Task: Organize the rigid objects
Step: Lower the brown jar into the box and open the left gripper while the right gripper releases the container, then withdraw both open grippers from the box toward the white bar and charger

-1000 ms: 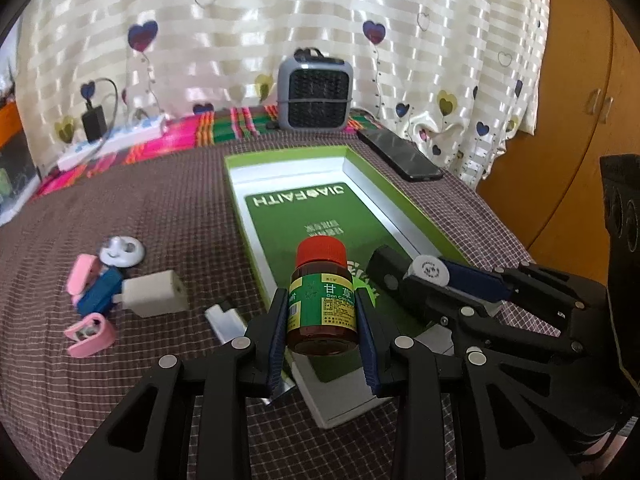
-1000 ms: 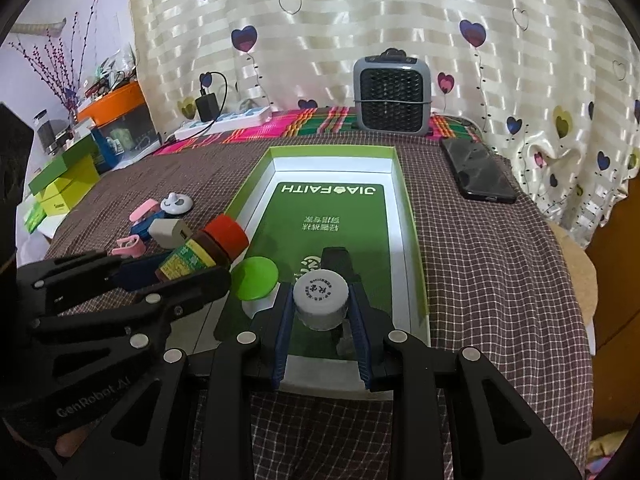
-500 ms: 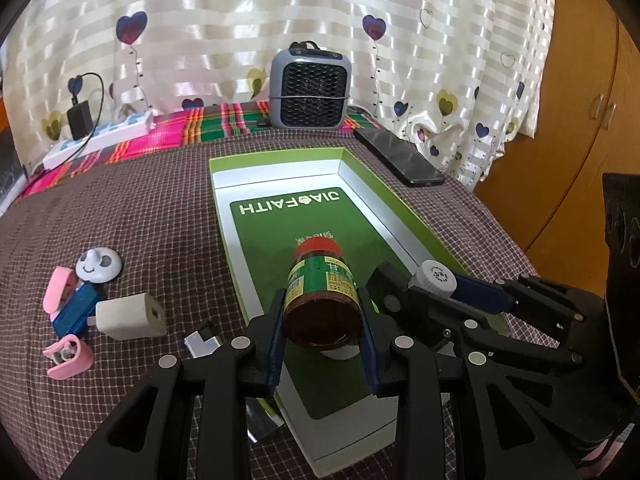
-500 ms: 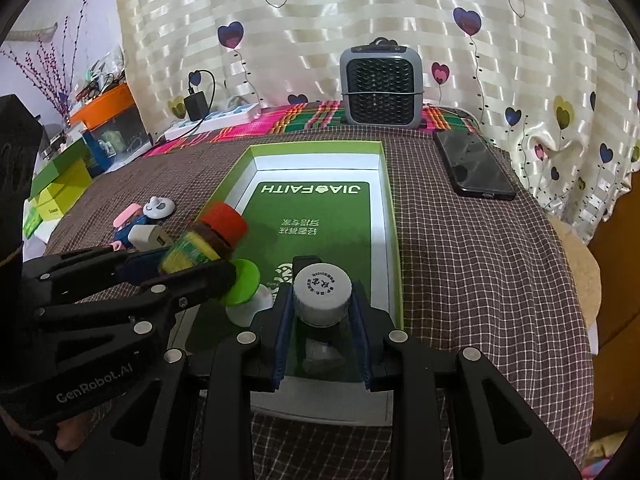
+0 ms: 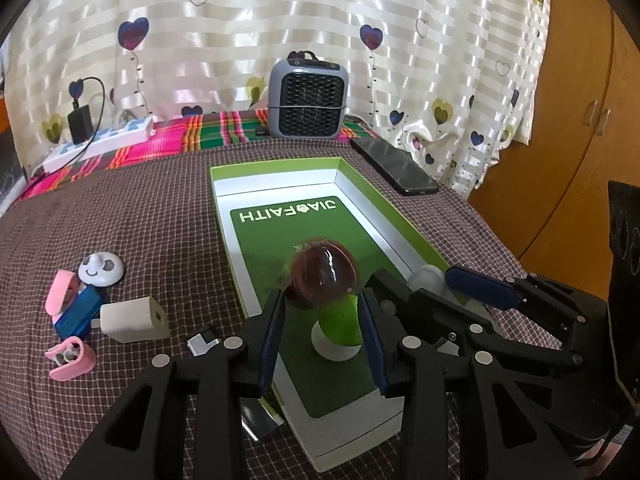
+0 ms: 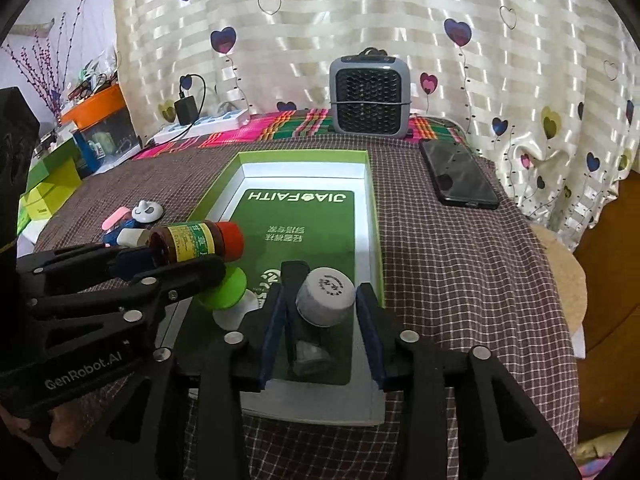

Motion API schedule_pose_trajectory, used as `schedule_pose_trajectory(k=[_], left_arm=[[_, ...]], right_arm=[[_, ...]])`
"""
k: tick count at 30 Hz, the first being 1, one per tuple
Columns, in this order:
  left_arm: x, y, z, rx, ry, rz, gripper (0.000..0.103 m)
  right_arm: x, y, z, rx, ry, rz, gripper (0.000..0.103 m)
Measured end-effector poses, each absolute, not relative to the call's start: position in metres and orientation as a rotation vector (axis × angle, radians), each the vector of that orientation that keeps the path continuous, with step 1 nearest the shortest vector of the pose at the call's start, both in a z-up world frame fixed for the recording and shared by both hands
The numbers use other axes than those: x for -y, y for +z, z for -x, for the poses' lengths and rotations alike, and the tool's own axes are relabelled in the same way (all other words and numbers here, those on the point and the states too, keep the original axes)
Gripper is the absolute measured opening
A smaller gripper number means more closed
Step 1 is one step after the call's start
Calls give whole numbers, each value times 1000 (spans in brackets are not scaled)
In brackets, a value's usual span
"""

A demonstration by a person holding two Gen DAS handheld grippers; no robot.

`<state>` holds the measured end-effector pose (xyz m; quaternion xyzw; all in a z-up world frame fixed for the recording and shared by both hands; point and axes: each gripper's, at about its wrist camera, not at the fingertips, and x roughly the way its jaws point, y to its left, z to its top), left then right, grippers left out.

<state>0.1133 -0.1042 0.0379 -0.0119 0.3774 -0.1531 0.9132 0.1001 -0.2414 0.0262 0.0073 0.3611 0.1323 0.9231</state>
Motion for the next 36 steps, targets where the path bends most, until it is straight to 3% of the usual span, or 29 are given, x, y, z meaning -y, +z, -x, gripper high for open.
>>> schedule_pose_trajectory(k=[36], left_arm=[[60,57,-30,-739,-240,14,36]], right_arm=[[208,59,-29,-645,374,0,45]])
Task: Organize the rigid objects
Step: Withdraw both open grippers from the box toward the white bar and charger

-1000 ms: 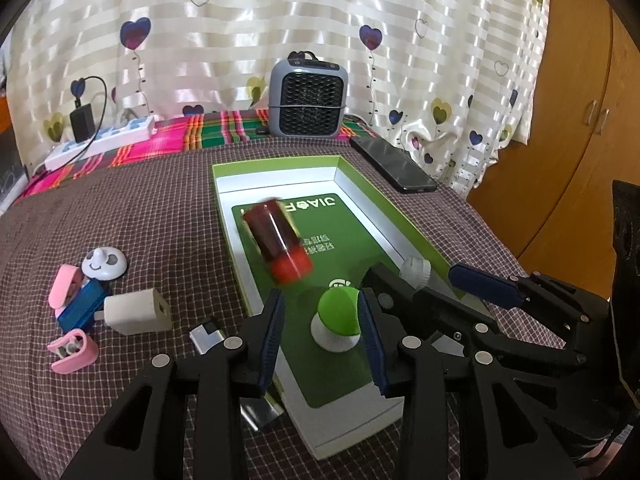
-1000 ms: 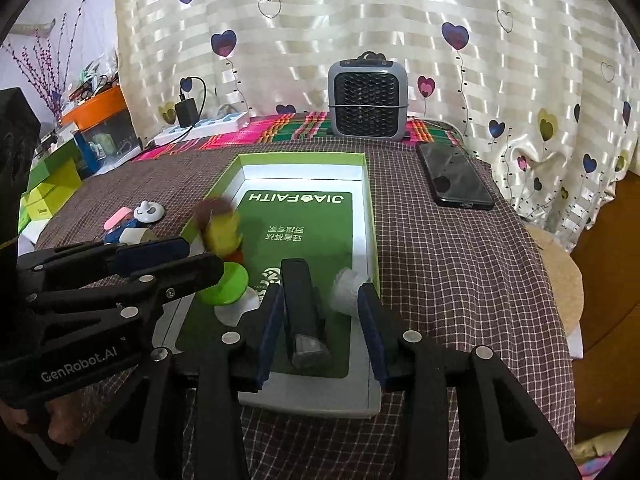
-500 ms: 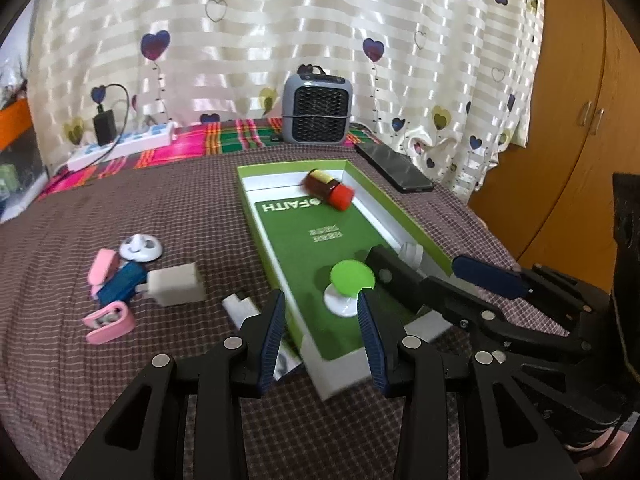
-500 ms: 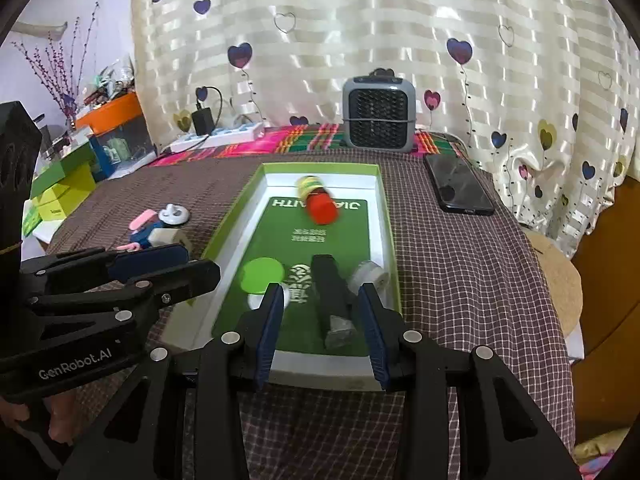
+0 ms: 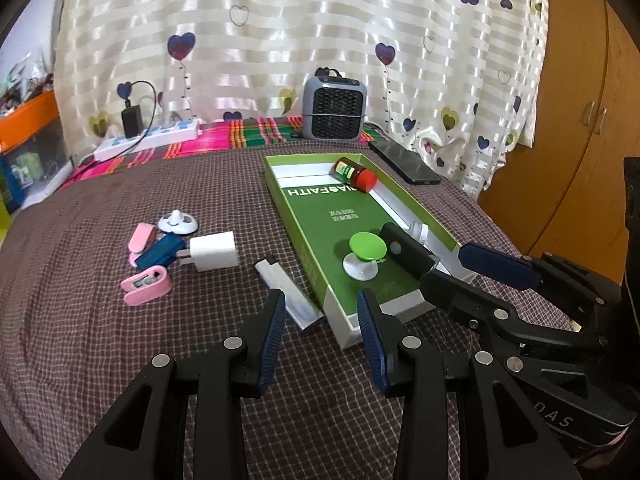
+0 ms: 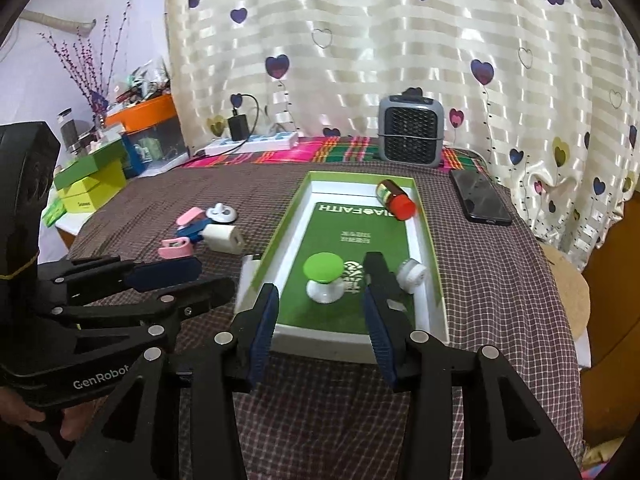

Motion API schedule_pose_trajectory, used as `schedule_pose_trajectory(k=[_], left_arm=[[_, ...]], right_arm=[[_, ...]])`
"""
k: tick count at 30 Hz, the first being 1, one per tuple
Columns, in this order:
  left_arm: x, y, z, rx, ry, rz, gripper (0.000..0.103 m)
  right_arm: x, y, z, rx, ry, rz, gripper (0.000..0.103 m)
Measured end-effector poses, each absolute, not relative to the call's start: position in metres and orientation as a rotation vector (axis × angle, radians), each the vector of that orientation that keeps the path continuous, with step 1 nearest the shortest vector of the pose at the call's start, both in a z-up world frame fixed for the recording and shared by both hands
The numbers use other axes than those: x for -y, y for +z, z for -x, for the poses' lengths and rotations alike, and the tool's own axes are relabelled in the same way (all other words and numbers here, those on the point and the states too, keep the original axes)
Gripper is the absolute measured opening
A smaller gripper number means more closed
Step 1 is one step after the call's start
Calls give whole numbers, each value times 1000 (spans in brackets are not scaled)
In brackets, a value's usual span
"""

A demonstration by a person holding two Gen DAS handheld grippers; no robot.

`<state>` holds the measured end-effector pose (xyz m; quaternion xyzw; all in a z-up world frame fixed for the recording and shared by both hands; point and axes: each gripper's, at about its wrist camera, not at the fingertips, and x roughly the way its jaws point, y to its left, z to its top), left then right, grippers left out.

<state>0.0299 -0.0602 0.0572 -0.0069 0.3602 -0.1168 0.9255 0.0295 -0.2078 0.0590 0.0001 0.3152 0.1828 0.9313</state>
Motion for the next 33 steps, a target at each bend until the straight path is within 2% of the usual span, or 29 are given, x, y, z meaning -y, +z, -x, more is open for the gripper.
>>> schedule_pose_trajectory(k=[33], left_arm=[[12,54,-10,-746,-160,68,36]], right_arm=[[166,62,-12,-673,484,45,45]])
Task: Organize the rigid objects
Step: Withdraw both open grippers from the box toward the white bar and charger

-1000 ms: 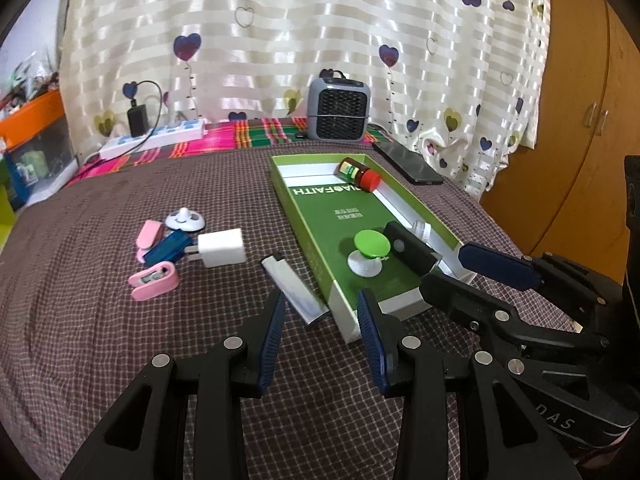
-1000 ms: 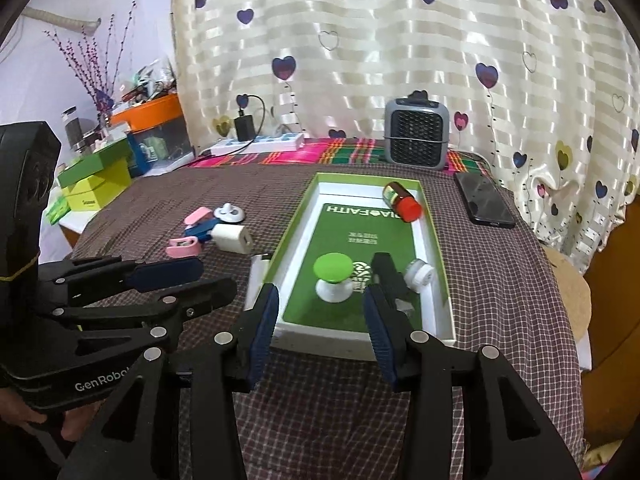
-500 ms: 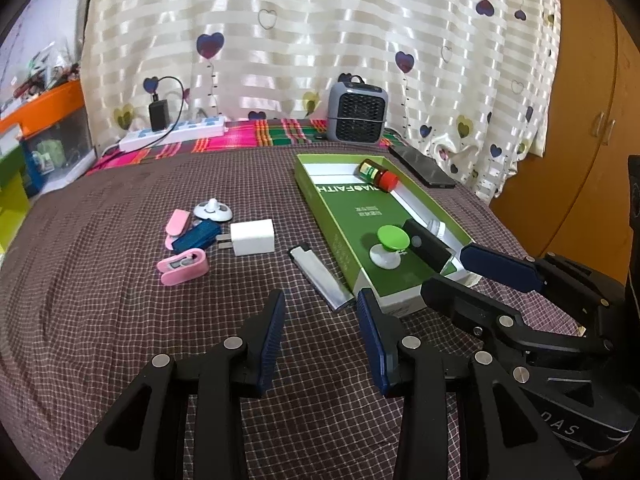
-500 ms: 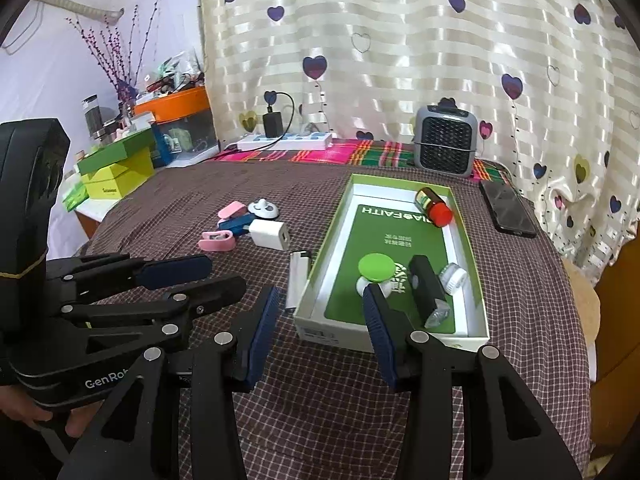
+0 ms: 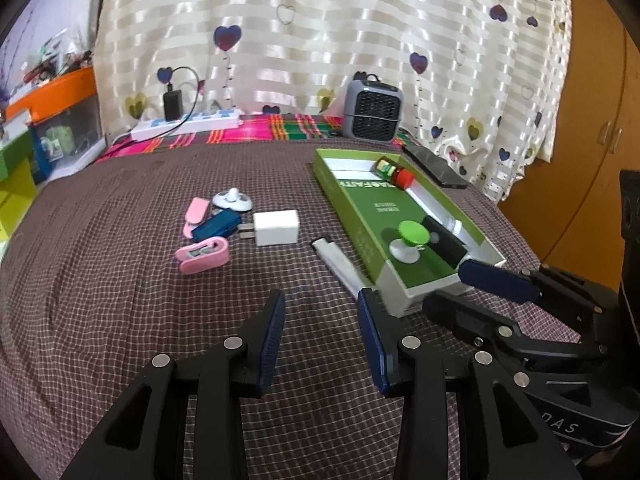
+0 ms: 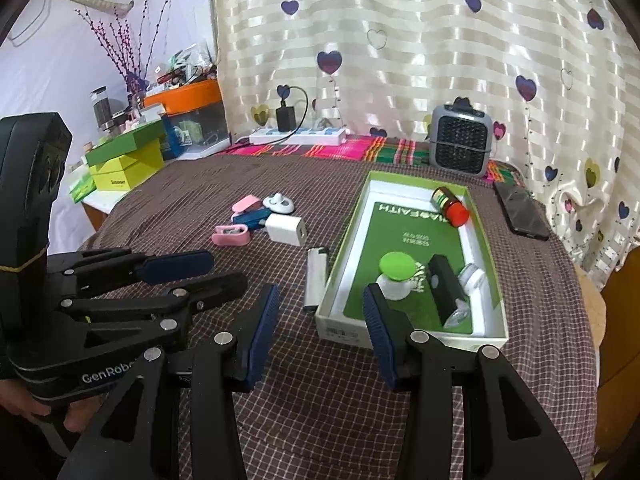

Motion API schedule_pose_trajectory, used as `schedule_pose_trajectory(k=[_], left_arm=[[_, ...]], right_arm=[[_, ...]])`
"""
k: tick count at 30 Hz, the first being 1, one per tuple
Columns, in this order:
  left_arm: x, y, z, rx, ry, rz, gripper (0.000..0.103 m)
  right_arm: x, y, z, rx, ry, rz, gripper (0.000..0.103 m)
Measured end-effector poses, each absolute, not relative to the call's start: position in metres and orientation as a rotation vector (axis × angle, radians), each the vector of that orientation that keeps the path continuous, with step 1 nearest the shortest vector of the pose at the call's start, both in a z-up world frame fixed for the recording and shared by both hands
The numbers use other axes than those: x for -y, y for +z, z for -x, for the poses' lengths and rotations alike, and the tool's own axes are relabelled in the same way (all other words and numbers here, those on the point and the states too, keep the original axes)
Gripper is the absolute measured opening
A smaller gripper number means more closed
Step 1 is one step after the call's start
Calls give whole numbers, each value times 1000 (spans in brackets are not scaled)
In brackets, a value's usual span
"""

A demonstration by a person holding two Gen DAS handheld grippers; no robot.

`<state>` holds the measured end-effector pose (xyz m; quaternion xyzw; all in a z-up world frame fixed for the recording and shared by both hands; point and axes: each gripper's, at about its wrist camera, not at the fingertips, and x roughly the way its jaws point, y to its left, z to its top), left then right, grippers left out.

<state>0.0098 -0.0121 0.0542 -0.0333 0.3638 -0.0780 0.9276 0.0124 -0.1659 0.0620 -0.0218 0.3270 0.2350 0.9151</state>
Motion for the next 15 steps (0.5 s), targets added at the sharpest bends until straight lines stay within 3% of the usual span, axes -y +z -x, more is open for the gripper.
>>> schedule_pose_trajectory(k=[15], left_arm=[[-19,39,-23,-778,-101,117,36]], right_arm=[[132,30,-29,-777,644,12,45]])
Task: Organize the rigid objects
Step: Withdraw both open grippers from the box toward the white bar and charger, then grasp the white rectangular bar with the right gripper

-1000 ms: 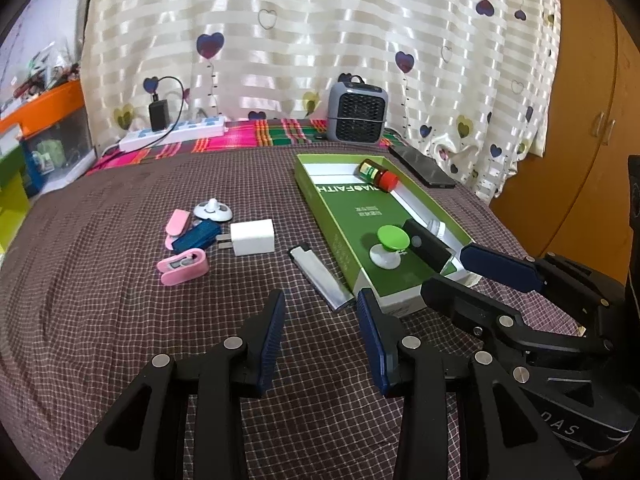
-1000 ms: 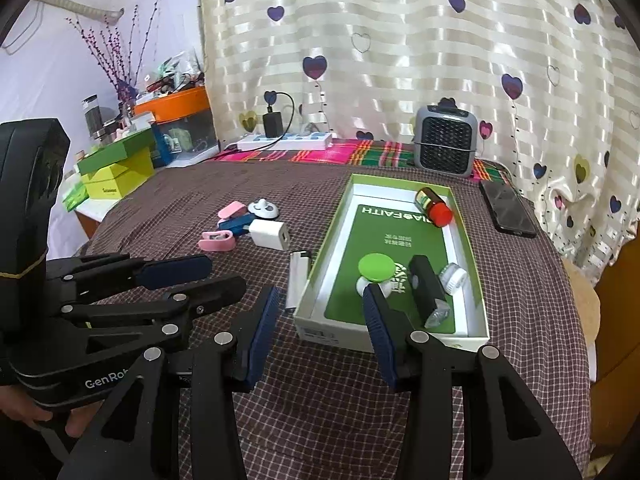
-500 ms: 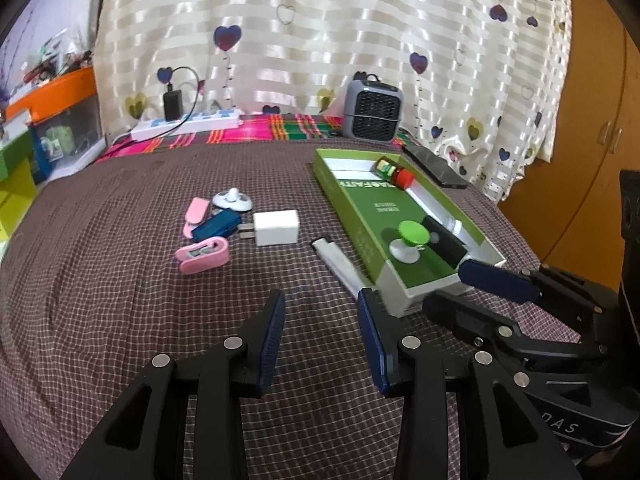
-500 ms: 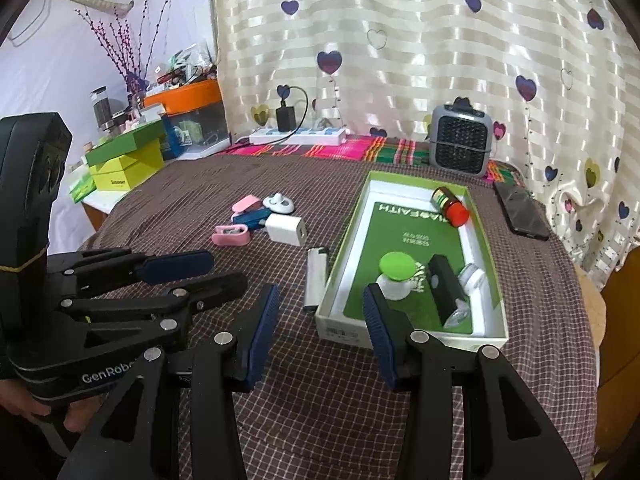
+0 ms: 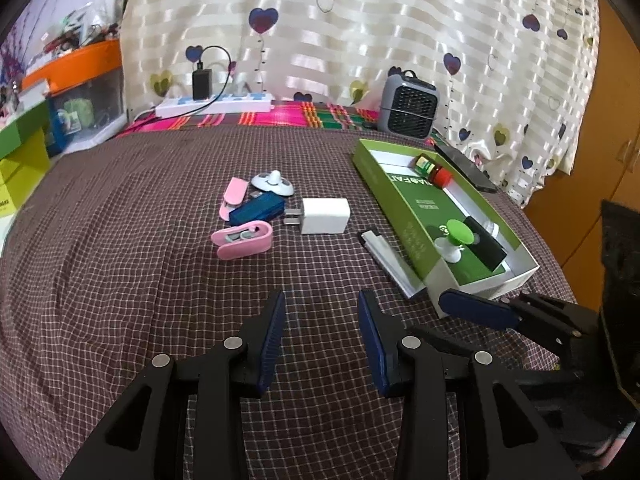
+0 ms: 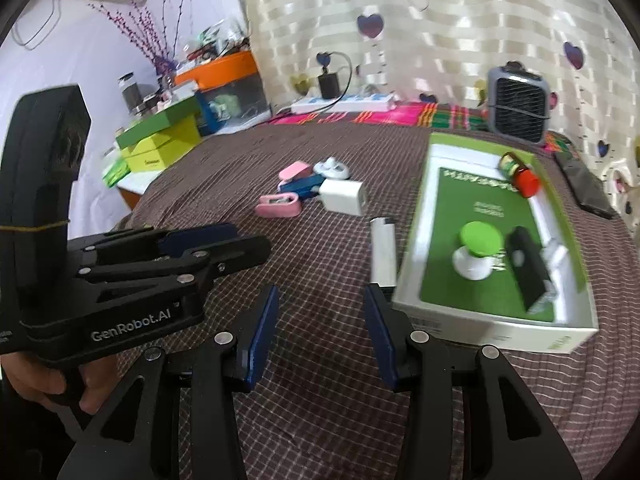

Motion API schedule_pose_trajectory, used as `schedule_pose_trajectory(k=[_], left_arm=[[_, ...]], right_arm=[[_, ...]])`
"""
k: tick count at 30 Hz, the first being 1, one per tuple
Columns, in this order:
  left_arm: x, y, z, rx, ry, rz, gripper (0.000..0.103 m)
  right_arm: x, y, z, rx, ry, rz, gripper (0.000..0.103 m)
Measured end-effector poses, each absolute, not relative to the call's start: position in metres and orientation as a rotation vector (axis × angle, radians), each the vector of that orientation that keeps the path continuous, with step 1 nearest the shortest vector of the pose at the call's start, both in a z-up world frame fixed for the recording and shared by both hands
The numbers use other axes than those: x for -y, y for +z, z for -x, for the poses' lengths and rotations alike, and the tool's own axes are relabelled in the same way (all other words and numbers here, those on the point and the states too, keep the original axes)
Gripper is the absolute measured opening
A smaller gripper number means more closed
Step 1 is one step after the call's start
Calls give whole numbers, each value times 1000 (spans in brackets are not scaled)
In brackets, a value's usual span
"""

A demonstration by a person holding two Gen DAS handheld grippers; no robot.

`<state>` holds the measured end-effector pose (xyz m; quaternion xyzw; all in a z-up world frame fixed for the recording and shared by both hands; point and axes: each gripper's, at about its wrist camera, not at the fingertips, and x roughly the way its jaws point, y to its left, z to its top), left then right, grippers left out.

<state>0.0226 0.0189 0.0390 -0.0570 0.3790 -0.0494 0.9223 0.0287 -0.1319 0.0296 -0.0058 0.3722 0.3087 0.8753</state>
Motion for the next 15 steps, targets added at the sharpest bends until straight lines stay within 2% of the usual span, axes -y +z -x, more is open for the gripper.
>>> schedule_pose_trajectory(k=[15], left_arm=[[-30,29,-34,-790,-113,150,36]], right_arm=[[141,18,-54,-807,530,31,44]])
